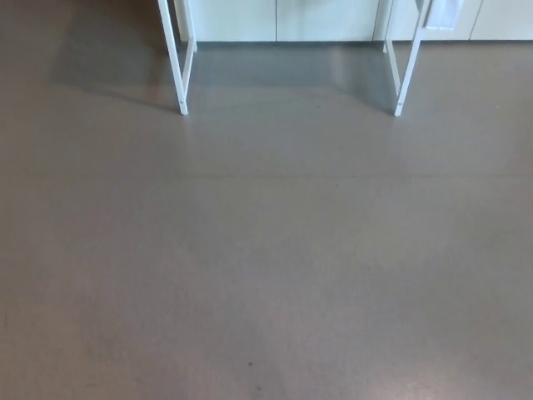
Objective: The robot walks towards a desk on which a shovel is kept on the left hand side and a container is kept on the right hand side. The robot picks up the shovel using its left hand and places it in the container.
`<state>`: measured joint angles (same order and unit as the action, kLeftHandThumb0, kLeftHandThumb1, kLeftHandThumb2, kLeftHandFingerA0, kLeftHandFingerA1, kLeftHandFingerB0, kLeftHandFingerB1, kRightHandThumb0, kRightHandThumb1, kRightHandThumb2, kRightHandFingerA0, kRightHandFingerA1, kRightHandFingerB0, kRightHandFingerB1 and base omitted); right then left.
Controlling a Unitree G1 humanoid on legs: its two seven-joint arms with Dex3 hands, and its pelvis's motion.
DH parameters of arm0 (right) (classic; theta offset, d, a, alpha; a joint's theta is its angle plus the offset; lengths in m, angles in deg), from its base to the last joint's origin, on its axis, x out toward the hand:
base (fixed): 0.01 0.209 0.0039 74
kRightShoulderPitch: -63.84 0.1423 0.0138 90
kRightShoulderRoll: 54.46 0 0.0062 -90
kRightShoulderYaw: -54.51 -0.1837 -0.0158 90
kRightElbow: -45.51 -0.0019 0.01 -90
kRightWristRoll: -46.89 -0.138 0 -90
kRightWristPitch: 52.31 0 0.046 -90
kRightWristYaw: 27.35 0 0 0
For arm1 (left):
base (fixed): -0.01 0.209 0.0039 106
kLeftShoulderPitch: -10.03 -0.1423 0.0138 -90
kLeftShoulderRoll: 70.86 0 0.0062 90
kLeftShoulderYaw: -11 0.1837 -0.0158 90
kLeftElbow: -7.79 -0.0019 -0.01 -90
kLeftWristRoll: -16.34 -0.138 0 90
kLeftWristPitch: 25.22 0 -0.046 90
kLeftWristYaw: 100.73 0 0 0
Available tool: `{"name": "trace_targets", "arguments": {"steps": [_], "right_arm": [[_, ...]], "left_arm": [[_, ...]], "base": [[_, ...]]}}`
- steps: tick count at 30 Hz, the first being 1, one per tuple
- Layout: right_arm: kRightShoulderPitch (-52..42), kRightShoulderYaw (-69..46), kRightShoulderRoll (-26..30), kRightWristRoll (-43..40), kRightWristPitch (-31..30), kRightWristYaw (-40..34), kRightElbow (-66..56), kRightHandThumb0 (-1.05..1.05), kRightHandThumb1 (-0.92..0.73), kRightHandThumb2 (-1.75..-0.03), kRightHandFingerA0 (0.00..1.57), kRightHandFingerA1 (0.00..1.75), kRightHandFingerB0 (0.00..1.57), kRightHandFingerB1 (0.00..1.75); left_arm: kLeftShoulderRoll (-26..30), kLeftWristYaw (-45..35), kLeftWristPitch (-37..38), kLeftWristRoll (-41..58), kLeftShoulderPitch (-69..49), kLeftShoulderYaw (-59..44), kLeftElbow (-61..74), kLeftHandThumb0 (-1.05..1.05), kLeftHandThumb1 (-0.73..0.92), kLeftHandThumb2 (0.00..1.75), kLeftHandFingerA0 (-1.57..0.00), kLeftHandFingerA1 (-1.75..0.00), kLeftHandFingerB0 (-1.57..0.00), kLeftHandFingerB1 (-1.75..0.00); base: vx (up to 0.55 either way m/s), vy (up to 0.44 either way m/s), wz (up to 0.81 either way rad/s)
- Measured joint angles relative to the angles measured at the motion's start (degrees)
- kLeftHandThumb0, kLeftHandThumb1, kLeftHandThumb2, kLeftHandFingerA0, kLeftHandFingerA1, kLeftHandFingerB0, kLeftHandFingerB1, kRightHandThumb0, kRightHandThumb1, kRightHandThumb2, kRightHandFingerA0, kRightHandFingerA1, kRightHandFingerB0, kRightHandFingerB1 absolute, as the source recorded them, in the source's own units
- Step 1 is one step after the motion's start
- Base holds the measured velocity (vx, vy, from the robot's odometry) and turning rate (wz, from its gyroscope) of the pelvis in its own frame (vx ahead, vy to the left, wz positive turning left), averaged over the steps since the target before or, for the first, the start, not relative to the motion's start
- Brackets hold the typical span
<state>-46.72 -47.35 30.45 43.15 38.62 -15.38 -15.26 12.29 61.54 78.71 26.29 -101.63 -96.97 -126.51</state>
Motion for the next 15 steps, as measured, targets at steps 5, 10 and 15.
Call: {"name": "trace_targets", "arguments": {"steps": [5, 10, 15], "right_arm": [[0.7, 0.3, -0.5, 0.0, 0.5, -0.2, 0.5, 0.05, -0.45, -0.51, 0.63, 0.62, 0.46, 0.54], [1.0, 0.5, -0.7, 0.0, 0.8, -0.1, 0.6, 0.04, -0.44, -0.51, 0.65, 0.59, 0.47, 0.52], [1.5, 1.3, -0.7, 0.6, 1.0, -0.3, 0.7, 0.05, -0.44, -0.51, 0.63, 0.59, 0.47, 0.52]], "left_arm": [[0.3, -0.1, 1.9, 0.0, 0.6, -0.1, -1.7, -0.1, 0.56, 0.57, -0.4, -0.35, -0.39, -0.33], [0.6, -0.2, 2.7, 0.1, 0.6, -0.1, -0.4, -0.14, 0.54, 0.56, -0.42, -0.35, -0.35, -0.33], [1.3, -0.8, 2.8, 0.1, 1.2, 0.6, -0.7, -0.13, 0.57, 0.59, -0.38, -0.35, -0.37, -0.34]], "base": [[0.08, 0.182, -0.2], [0.17, 0.15, 0.04], [0.18, -0.02, 0.1]]}}
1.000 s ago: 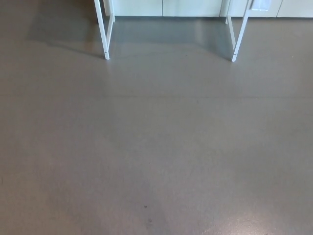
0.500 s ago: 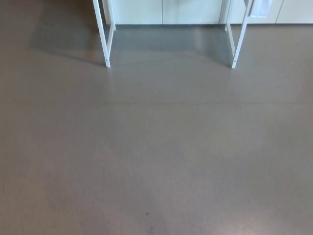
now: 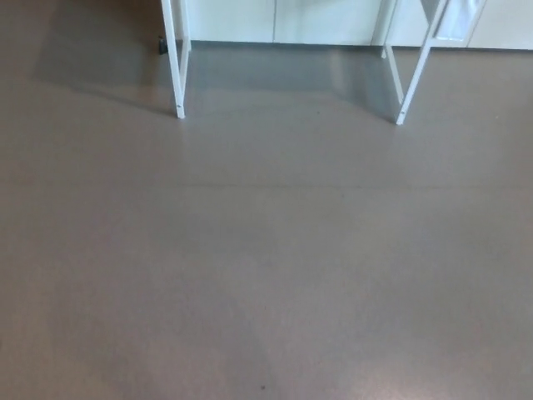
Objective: The robot walks towards a desk on which a shovel is kept on the left hand side and a container is kept on the right hand side. The robot picks up the shovel using its left hand and places it in the container.
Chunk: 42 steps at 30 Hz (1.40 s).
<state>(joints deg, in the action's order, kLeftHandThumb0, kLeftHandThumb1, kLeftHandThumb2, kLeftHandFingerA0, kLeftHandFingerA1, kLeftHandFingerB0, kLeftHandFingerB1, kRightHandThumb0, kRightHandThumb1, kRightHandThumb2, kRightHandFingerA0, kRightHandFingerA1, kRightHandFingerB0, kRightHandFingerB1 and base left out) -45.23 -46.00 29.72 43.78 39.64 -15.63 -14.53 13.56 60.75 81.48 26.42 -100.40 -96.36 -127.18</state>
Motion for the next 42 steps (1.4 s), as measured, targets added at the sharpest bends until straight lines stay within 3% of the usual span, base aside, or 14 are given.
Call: {"name": "trace_targets", "arguments": {"steps": [12, 23, 24, 26, 31, 32, 33, 35, 42], "right_arm": [[0.7, 0.4, 0.6, 0.2, 0.3, 0.0, 0.0, 0.06, -0.44, -0.51, 0.67, 0.61, 0.48, 0.52], [0.7, 1.0, 0.3, 0.3, 0.7, 0.0, -0.3, 0.06, -0.44, -0.51, 0.66, 0.62, 0.47, 0.53], [0.7, 1.0, 0.2, 0.3, 0.7, 0.0, -0.3, 0.03, -0.43, -0.5, 0.68, 0.61, 0.49, 0.53], [0.5, 1.1, 0.2, 0.4, 0.8, -0.1, -0.3, 0.03, -0.43, -0.5, 0.68, 0.6, 0.5, 0.53], [0.3, 1.8, 0.2, 0.7, 0.9, -0.2, -0.7, 0.03, -0.44, -0.51, 0.67, 0.59, 0.5, 0.52], [0.3, 1.9, 0.2, 0.8, 0.9, -0.2, -0.8, 0.04, -0.43, -0.5, 0.67, 0.6, 0.49, 0.53], [0.3, 1.9, 0.2, 0.8, 0.9, -0.2, -1.0, 0.04, -0.43, -0.5, 0.67, 0.6, 0.49, 0.53], [0.3, 2.0, 0.2, 0.8, 0.9, -0.2, -1.2, 0.03, -0.43, -0.5, 0.67, 0.6, 0.51, 0.54], [1.0, 2.6, 1.2, 1.2, 1.3, -0.9, -1.3, 0.0, -0.43, -0.5, 0.66, 0.59, 0.5, 0.53]], "left_arm": [[-0.2, -1.1, 0.5, 0.1, 1.7, 0.6, -2.7, -0.11, 0.57, 0.57, -0.39, -0.34, -0.37, -0.33], [-1.8, -1.7, -0.8, 1.5, 0.8, 0.4, 4.2, -0.08, 0.62, 0.59, -0.4, -0.35, -0.37, -0.34], [-1.8, -1.7, -1.0, 1.6, 0.8, 0.4, 4.5, -0.13, 0.53, 0.56, -0.44, -0.37, -0.38, -0.34], [-2.2, -1.5, -1.1, 1.6, 0.0, 0.8, 6.2, -0.09, 0.59, 0.58, -0.39, -0.35, -0.36, -0.33], [-4.1, -1.5, -3.0, 2.4, -1.4, 1.3, 9.7, -0.06, 0.6, 0.58, -0.43, -0.36, -0.38, -0.34], [-4.3, -1.5, -3.3, 2.5, -1.5, 1.4, 9.9, -0.21, 0.53, 0.56, -0.44, -0.35, -0.37, -0.33], [-4.1, -1.0, -3.3, 1.9, -1.9, 2.1, 10.5, -0.21, 0.53, 0.56, -0.44, -0.35, -0.37, -0.33], [-4.0, -0.1, -3.5, 0.9, -2.4, 3.4, 11.4, -0.08, 0.57, 0.57, -0.42, -0.35, -0.38, -0.33], [-6.1, 0.8, -5.2, 1.5, -2.4, 3.3, 13.0, -0.08, 0.59, 0.58, -0.44, -0.36, -0.41, -0.34]], "base": [[0.17, -0.168, 0.07], [0.19, 0.181, -0.15], [0.22, 0.194, 0.0], [0.17, 0.165, 0.05], [0.17, 0.074, 0.06], [0.17, -0.011, 0.09], [0.18, -0.076, 0.09], [0.17, -0.112, 0.12], [0.15, -0.08, -0.08]]}}
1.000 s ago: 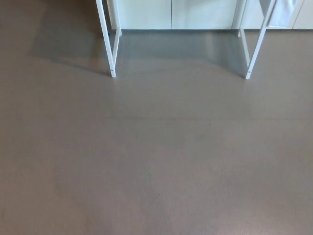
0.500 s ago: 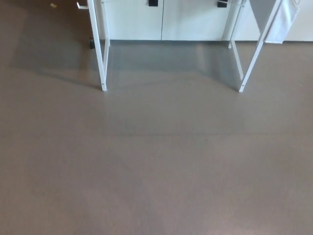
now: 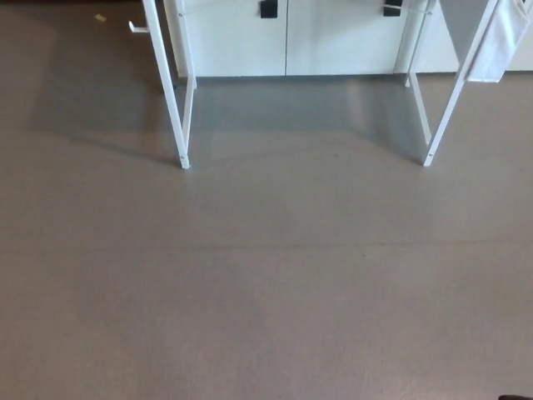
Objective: The robot walks towards a desk on which a shovel is kept on the left hand side and a container is kept on the right hand side. The robot picks up the shovel using its left hand and places it in the container.
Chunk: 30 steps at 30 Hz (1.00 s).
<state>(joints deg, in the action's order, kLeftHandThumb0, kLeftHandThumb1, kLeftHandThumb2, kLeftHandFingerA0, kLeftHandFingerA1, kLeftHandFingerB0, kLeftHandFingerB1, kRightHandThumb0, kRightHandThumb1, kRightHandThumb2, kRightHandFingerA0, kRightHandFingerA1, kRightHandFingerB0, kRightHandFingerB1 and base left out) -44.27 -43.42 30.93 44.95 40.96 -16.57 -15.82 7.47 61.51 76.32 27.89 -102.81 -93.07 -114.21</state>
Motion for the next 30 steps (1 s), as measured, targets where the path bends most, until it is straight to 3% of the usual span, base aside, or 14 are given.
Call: {"name": "trace_targets", "arguments": {"steps": [6, 7, 10, 11, 14, 18, 30], "right_arm": [[-0.1, 0.5, 0.1, 0.3, 0.1, -0.3, 0.1, -0.03, -0.43, -0.5, 0.67, 0.58, 0.51, 0.52], [-0.1, 0.6, 0.2, 0.4, 0.1, -0.4, 0.2, -0.02, -0.43, -0.5, 0.66, 0.59, 0.51, 0.53], [-0.1, 1.2, 0.0, 0.7, 0.5, -0.5, 0.2, -0.03, -0.43, -0.5, 0.66, 0.59, 0.5, 0.53], [-0.3, 1.5, 0.0, 0.8, 0.6, -0.5, 0.2, -0.01, -0.44, -0.5, 0.66, 0.6, 0.5, 0.53], [-0.5, 1.9, -0.1, 0.9, 0.8, -0.4, 0.2, -0.01, -0.44, -0.51, 0.67, 0.6, 0.51, 0.53], [-0.3, 1.8, -0.1, 0.9, 1.0, -0.1, -0.1, 0.02, -0.44, -0.51, 0.67, 0.61, 0.51, 0.54], [-0.3, 2.2, -0.1, 1.0, 1.4, 0.0, 0.2, 0.02, -0.44, -0.52, 0.69, 0.63, 0.5, 0.55]], "left_arm": [[-0.5, 0.7, -1.2, 0.1, -0.3, -0.1, 1.4, -0.08, 0.59, 0.57, -0.4, -0.35, -0.4, -0.34], [-0.6, 0.8, -1.4, 0.1, -0.4, -0.1, 1.9, -0.21, 0.56, 0.56, -0.41, -0.34, -0.39, -0.32], [-0.2, 2.1, -1.1, -1.5, -1.6, 1.5, 3.6, -0.14, 0.57, 0.58, -0.37, -0.35, -0.33, -0.32], [0.0, 2.1, -1.2, -1.6, -1.9, 1.5, 3.6, -0.24, 0.55, 0.56, -0.42, -0.35, -0.37, -0.32], [0.2, 3.0, -0.7, -2.5, -2.4, 2.2, 2.6, -0.1, 0.57, 0.57, -0.42, -0.35, -0.38, -0.33], [0.0, 3.2, -0.7, -2.2, -1.0, 1.3, -0.5, -0.14, 0.56, 0.59, -0.46, -0.36, -0.44, -0.36], [0.0, 3.2, -0.2, -1.9, -0.4, -0.3, -4.5, -0.13, 0.57, 0.58, -0.46, -0.36, -0.43, -0.35]], "base": [[0.07, 0.045, -0.08], [0.06, 0.151, 0.0], [0.25, 0.121, 0.0], [0.12, 0.103, 0.07], [0.14, 0.062, 0.01], [0.1, -0.014, 0.11], [0.01, -0.005, 0.01]]}}
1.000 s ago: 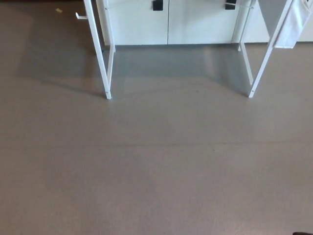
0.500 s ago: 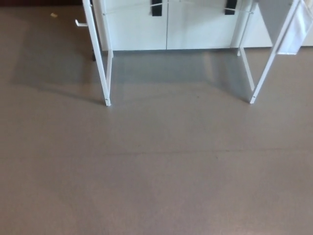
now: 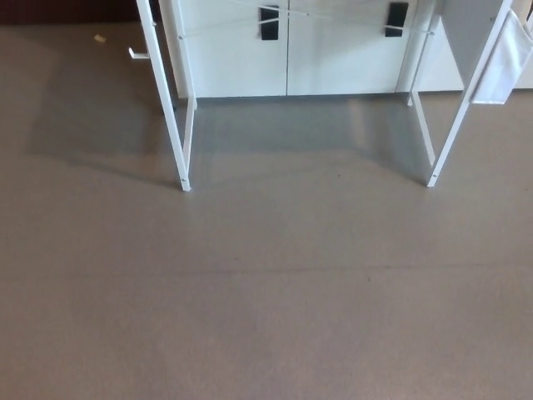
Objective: The robot walks towards a desk on which a shovel is kept on the left hand side and a container is kept on the right hand side. The robot picks up the shovel using its left hand and places it in the container.
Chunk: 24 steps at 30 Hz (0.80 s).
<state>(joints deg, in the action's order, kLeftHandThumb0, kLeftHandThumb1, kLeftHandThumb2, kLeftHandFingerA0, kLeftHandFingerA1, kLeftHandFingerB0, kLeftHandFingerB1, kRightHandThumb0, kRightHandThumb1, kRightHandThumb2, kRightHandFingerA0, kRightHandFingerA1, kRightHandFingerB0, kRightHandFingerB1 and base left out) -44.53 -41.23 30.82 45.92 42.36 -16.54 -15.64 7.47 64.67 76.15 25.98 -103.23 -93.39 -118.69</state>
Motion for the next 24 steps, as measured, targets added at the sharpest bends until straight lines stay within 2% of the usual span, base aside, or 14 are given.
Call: {"name": "trace_targets", "arguments": {"steps": [8, 10, 15, 19, 24], "right_arm": [[0.3, 0.1, -0.4, -0.2, 0.2, 0.2, -0.1, 0.02, -0.43, -0.52, 0.71, 0.64, 0.5, 0.55], [0.2, 0.2, -0.6, -0.3, 0.2, 0.2, -0.1, 0.01, -0.43, -0.52, 0.67, 0.63, 0.49, 0.55], [0.1, 0.3, -0.8, -0.3, 0.2, 0.3, 0.1, 0.04, -0.43, -0.52, 0.68, 0.65, 0.48, 0.55], [0.5, 0.2, -0.7, -0.5, 0.2, 0.8, 1.0, 0.01, -0.43, -0.52, 0.69, 0.64, 0.51, 0.55], [0.7, 0.2, 0.1, -0.6, 0.2, 0.8, 0.7, 0.03, -0.44, -0.52, 0.67, 0.64, 0.5, 0.55]], "left_arm": [[0.4, 0.3, 0.7, -0.4, 0.2, 0.0, -1.4, -0.12, 0.59, 0.57, -0.47, -0.36, -0.42, -0.34], [0.6, 0.5, 0.8, -0.4, 0.2, 0.0, -1.4, -0.13, 0.59, 0.57, -0.48, -0.36, -0.43, -0.34], [0.7, 0.6, 0.8, -0.5, 0.2, 0.0, -1.8, -0.14, 0.56, 0.59, -0.46, -0.36, -0.43, -0.36], [0.1, 0.6, 1.1, -0.5, 0.6, 0.3, -1.7, -0.1, 0.59, 0.57, -0.45, -0.36, -0.42, -0.34], [0.1, 0.5, 1.8, -0.5, 0.2, 0.3, -2.0, -0.13, 0.58, 0.57, -0.47, -0.36, -0.43, -0.34]], "base": [[0.01, -0.013, -0.01], [0.0, -0.119, 0.06], [0.0, -0.26, 0.13], [0.13, -0.418, 0.6], [0.15, -0.131, 0.17]]}}
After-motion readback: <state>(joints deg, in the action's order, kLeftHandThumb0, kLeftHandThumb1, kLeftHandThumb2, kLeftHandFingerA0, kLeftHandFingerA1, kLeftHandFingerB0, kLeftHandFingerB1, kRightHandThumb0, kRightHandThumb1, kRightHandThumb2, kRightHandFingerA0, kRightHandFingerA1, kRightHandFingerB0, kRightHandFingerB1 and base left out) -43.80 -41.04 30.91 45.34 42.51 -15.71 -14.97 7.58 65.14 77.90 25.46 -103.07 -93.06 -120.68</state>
